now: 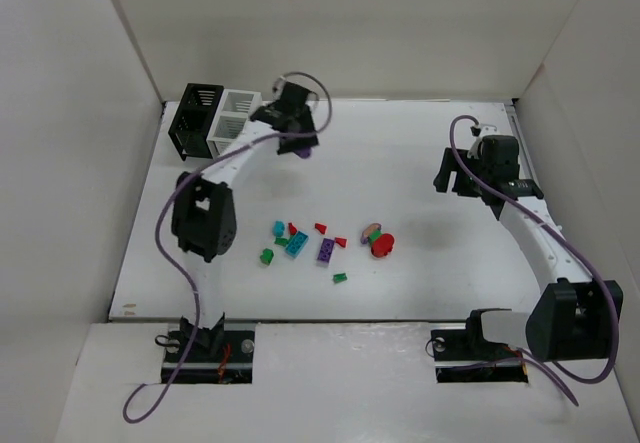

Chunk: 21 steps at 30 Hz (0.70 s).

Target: Sort the legos into containers by color

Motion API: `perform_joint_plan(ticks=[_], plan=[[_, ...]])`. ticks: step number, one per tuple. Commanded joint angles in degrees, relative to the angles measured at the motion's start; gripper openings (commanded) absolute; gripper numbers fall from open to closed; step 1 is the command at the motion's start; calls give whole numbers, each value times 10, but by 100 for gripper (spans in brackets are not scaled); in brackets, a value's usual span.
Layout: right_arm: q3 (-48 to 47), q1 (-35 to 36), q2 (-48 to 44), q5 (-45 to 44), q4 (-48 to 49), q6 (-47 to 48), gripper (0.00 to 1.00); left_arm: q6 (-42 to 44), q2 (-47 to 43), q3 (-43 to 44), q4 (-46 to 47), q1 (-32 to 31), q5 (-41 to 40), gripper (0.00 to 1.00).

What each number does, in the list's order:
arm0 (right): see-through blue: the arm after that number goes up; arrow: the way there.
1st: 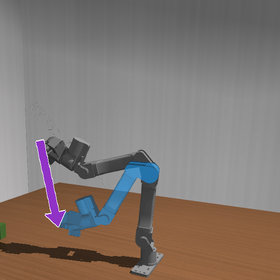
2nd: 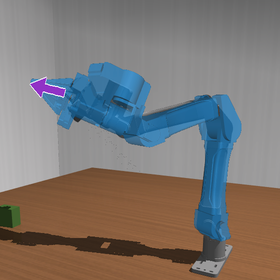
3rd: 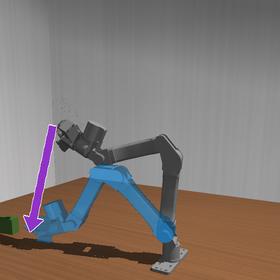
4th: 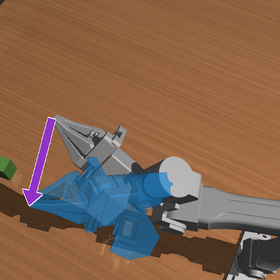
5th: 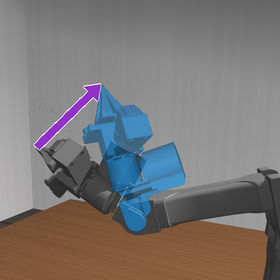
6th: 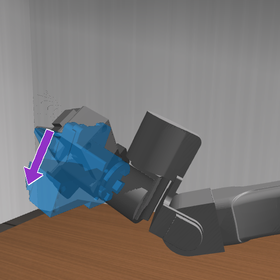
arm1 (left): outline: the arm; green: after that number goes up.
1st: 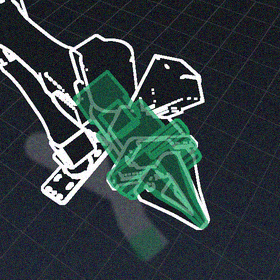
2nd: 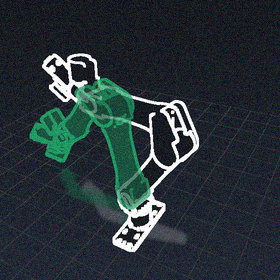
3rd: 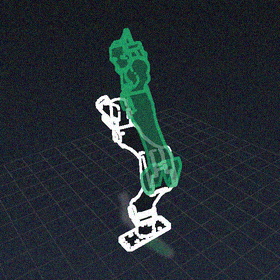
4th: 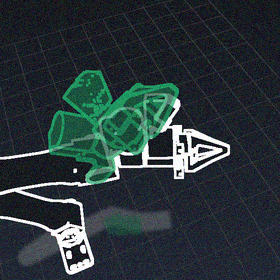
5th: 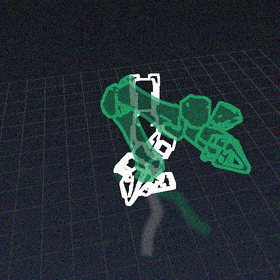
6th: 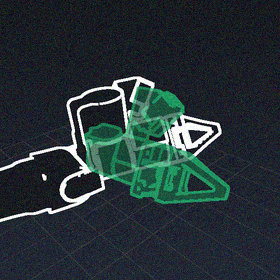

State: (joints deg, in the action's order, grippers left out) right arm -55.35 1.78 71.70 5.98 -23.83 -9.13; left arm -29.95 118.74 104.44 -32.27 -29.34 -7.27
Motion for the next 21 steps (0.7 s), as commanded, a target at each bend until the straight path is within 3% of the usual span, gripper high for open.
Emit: perform_joint_plan(ticks=[1, 6, 12, 15, 21], plan=[[-1, -5, -14, -11, 27, 9, 86, 45, -116, -4, 39, 113, 14, 34], [-12, -10, -9, -22, 27, 14, 86, 87, -128, 54, 39, 208, 23, 38], [-22, -10, 8, -39, 27, 19, 86, 97, -62, 139, 61, 307, 35, 44], [-33, -10, 16, -39, 41, 19, 86, 107, -14, 174, 85, 342, 59, 45], [-43, -10, 41, -26, 62, 1, 86, 126, 31, 212, 121, 348, 124, 45]])
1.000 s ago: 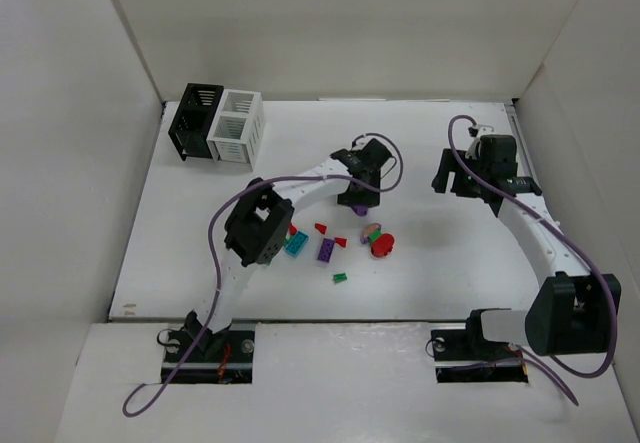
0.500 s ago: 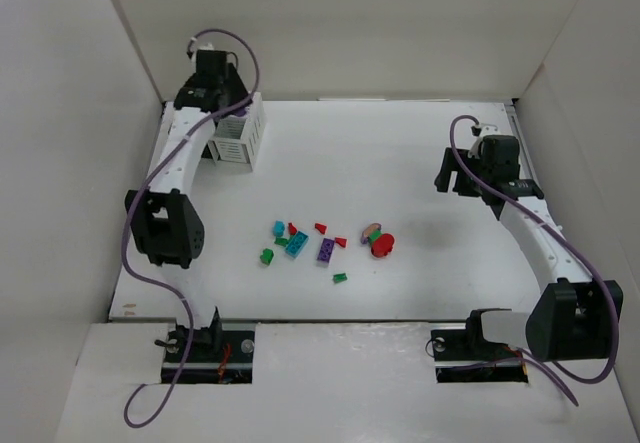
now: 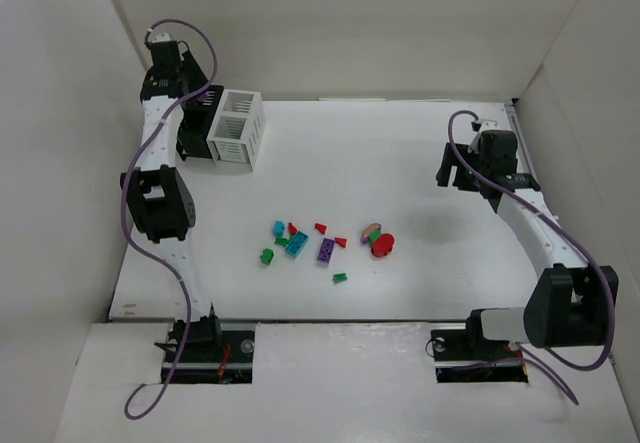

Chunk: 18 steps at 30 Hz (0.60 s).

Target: Sort the legos into containers by color

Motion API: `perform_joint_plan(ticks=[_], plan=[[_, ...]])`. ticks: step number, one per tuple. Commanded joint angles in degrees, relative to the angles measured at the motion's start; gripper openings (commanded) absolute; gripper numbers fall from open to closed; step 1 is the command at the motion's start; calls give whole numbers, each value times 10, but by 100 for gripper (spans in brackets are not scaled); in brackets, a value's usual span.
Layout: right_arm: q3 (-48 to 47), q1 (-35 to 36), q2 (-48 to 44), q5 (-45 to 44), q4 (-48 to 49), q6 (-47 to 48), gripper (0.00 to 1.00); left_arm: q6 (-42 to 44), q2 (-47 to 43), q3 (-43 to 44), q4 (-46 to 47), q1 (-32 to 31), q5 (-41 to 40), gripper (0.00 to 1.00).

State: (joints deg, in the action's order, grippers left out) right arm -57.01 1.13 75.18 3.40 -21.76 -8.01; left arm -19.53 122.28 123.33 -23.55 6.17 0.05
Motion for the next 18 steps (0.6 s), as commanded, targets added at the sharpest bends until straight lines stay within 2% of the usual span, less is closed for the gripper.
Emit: perform_joint_plan(ticks=[1, 4, 9, 15, 18], plan=[[-27, -3, 12, 5, 41, -17, 86, 27, -12, 14, 46, -7, 63, 45], [-33, -3, 24, 10, 46, -23, 86, 40, -25, -13, 93, -19, 87, 49], [-33, -3, 37, 23, 58, -28, 86, 46, -5, -6, 126, -50, 115, 50], [-38, -3, 45, 30, 58, -28, 86, 9, 77, 60, 127, -67, 72, 47], [-38, -3, 45, 30, 52, -28, 86, -4, 90, 78, 133, -67, 65, 47]])
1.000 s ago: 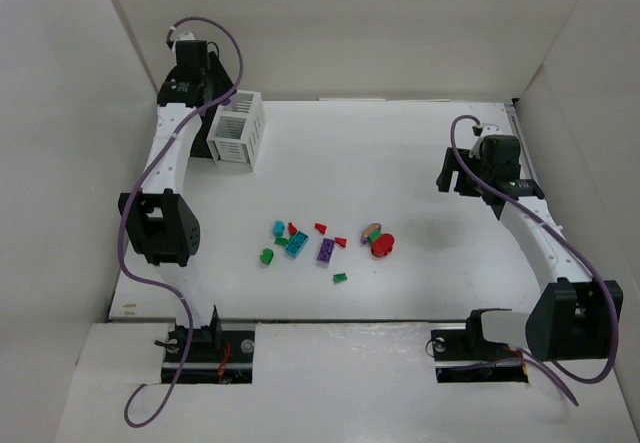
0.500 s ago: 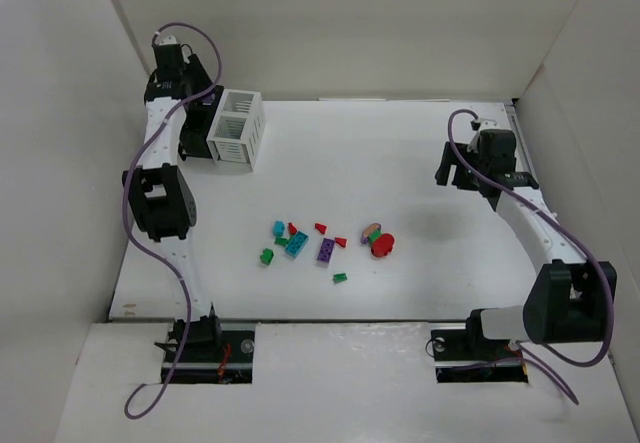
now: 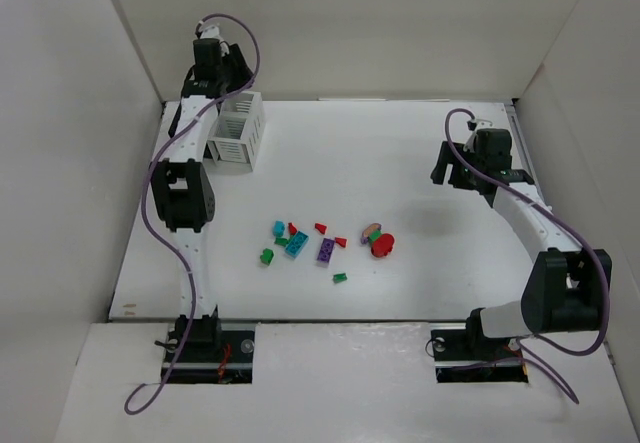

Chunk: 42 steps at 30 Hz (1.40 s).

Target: Sort the legos into containers by color

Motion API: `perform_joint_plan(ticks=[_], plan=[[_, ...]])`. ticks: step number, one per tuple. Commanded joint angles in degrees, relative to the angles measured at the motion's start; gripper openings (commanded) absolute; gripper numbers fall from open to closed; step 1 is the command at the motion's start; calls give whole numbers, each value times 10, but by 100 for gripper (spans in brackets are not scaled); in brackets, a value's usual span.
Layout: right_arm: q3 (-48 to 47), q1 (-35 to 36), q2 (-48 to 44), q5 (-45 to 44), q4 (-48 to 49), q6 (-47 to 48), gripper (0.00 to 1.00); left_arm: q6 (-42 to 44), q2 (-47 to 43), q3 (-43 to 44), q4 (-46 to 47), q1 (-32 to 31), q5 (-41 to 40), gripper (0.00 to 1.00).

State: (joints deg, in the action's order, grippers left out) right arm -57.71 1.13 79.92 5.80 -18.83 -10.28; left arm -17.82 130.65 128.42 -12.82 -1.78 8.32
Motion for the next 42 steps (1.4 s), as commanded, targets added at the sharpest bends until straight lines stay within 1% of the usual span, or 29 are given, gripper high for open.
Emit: perform_joint_plan(ticks=[1, 3, 6, 7, 9, 11, 14, 18, 20, 24, 25, 27, 28, 29, 31, 32, 33, 34, 35, 36, 37, 38, 39, 40, 42], plan=[[-31, -3, -3, 6, 23, -5, 86, -26, 7, 27, 33, 13, -17, 48], [-31, -3, -3, 6, 23, -5, 86, -32, 7, 27, 33, 13, -28, 52], [-31, -3, -3, 6, 18, -5, 87, -32, 7, 20, 21, 13, -45, 52], [-31, -3, -3, 6, 18, -5, 87, -27, -6, 12, 21, 13, -45, 54], [-31, -3, -3, 1, 13, 0, 87, -20, -14, -14, 26, 13, -45, 64], [-31, -3, -3, 1, 13, 5, 87, -20, -15, -14, 26, 13, -45, 74], [-31, -3, -3, 1, 13, 5, 87, -20, -20, -14, 12, 13, -34, 85], [-31, -3, -8, 6, 13, 5, 87, -8, -43, -36, 12, 1, -29, 88], [-31, -3, -13, 11, 13, 10, 87, -3, -57, -49, 12, 1, -36, 91], [-12, -3, -27, 26, 20, 18, 87, 29, -105, -74, 0, -16, -23, 98], [-12, -3, -27, 35, 25, 23, 87, 53, -131, -83, -14, -28, -23, 100], [2, -3, -34, 46, 25, 23, 87, 70, -159, -115, -36, -42, -36, 100], [2, -3, -34, 54, 25, 23, 87, 70, -193, -133, -47, -48, -45, 100], [11, -3, -41, 54, 31, 23, 87, 70, -214, -188, -53, -59, -54, 100], [20, 4, -46, 68, 31, 29, 87, 65, -259, -261, -53, -67, -59, 100], [26, 10, -53, 68, 31, 29, 87, 59, -308, -299, -36, -74, -59, 100], [26, 16, -58, 61, 31, 29, 88, 49, -335, -376, -27, -74, -59, 100], [26, 32, -58, 39, 31, 29, 94, 17, -360, -411, -22, -74, -68, 100], [26, 41, -58, 24, 24, 29, 97, 3, -408, -446, -17, -81, -73, 100], [26, 51, -58, 11, 19, 29, 97, -11, -431, -506, -11, -88, -73, 100], [26, 61, -58, -11, 13, 29, 100, -25, -452, -535, -11, -89, -79, 100], [19, 78, -52, -18, 5, 29, 100, -44, -470, -558, -11, -98, -79, 100], [19, 86, -52, -23, 5, 29, 100, -52, -505, -579, -11, -115, -87, 100], [19, 94, -52, -35, -1, 29, 100, -62, -520, -618, -25, -125, -111, 100], [19, 119, -47, -47, -7, 22, 100, -86, -554, -648, -40, -160, -136, 100]])
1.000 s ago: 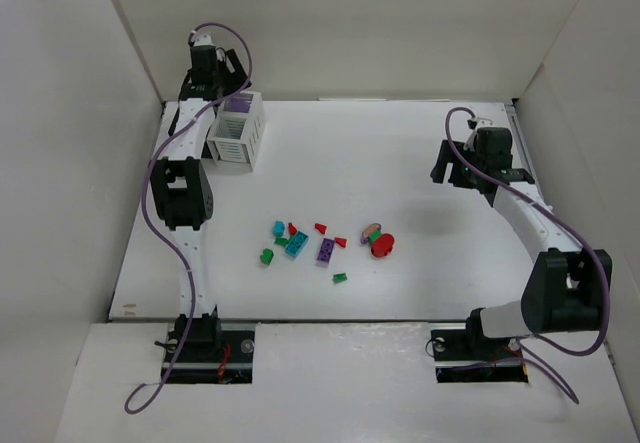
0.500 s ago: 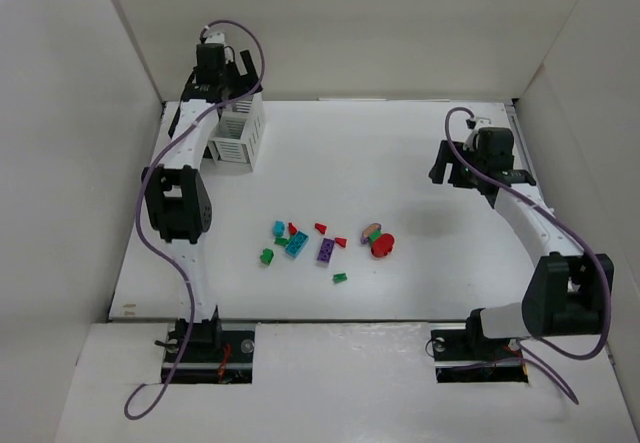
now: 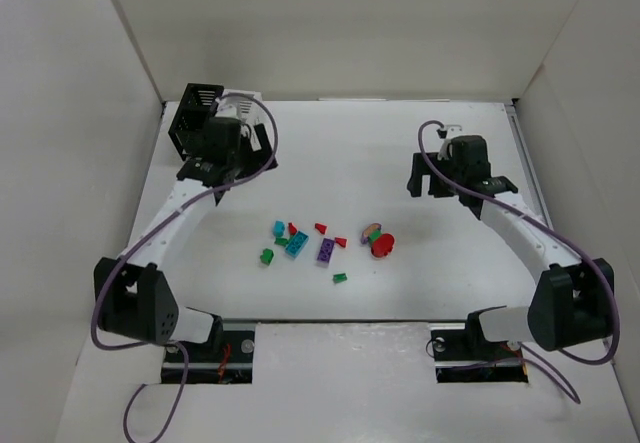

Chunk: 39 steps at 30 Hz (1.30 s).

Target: Sort the legos into containers by color

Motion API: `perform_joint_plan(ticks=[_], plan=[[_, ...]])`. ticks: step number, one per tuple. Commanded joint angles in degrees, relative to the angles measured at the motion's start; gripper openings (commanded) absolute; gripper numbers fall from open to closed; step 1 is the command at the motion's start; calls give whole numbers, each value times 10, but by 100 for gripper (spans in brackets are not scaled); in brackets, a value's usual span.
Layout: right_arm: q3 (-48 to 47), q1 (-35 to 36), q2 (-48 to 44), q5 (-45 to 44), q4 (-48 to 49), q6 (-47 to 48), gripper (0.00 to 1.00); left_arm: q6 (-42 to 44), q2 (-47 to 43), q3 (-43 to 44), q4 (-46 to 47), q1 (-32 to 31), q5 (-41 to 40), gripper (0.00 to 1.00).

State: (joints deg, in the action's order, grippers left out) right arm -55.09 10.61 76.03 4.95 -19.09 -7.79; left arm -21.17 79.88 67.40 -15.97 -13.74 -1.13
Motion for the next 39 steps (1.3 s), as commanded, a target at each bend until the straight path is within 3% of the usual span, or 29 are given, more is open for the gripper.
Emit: perform_joint_plan(ticks=[1, 8, 16, 19, 21, 25, 30, 33, 35, 39], plan=[[-7, 30, -8, -45, -12, -12, 100, -66, -53, -63, -24, -85, -55, 100], [29, 42, -20, -100, -30, -53, 100, -110, -41, -121, 17, -326, -71, 100], [52, 36, -52, -95, -35, -64, 98, -124, 105, -30, 23, -459, -61, 94], [63, 23, -62, -88, -41, -53, 98, -70, 136, -10, 45, -473, -54, 85], [69, 17, -70, -71, -41, -38, 97, 16, 142, -5, 58, -473, -48, 65], [75, 6, -84, -57, -41, -26, 96, 204, 136, -31, 65, -473, -75, 70], [75, 6, -84, -43, -41, -20, 96, 361, 173, -5, 32, -447, 0, 72], [75, 6, -84, -43, -41, -20, 96, 388, 221, 40, 17, -439, 18, 70], [75, 1, -89, -43, -46, -20, 96, 401, 249, 59, 7, -439, 26, 63], [75, 1, -95, -49, -52, -20, 96, 418, 261, 64, 7, -421, 30, 61]])
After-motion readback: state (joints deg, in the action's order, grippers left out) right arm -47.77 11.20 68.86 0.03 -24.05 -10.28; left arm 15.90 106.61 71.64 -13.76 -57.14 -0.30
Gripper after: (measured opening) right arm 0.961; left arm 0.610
